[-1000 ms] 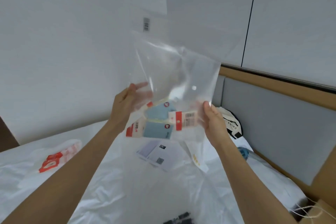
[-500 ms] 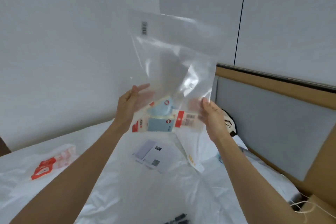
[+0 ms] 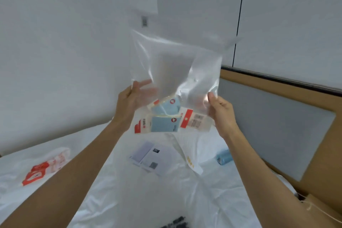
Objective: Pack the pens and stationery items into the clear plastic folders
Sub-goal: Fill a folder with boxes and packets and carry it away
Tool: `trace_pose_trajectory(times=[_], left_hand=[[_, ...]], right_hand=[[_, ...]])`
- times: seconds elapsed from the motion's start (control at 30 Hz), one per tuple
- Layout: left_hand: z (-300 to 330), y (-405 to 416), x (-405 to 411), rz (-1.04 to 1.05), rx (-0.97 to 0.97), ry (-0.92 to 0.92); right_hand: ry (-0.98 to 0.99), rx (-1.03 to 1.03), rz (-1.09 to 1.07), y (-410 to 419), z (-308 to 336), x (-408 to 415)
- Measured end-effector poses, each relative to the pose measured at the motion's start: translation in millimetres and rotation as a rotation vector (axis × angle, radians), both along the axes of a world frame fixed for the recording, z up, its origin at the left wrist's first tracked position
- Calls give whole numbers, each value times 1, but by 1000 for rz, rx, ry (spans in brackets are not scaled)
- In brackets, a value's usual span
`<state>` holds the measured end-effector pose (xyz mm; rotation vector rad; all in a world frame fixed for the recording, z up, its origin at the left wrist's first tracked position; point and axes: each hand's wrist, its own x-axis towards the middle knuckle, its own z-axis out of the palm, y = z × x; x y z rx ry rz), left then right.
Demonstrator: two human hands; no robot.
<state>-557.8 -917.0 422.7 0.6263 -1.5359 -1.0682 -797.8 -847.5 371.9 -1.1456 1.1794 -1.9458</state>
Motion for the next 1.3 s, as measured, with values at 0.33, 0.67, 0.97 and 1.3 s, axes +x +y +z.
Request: trace_pose_trajectory(times=[0.33, 0.67, 0.97, 1.3], left_hand=[[-5, 1, -13, 43, 140, 64], [-4, -1, -10, -155, 173, -49], [-8, 6, -17, -119, 149, -218], [-3, 5, -22, -72, 240, -165]], right_hand=[[92, 168, 134, 16, -1, -4], [25, 120, 119, 21, 1, -12], [80, 34, 89, 22, 18, -13], [112, 124, 117, 24, 16, -17]])
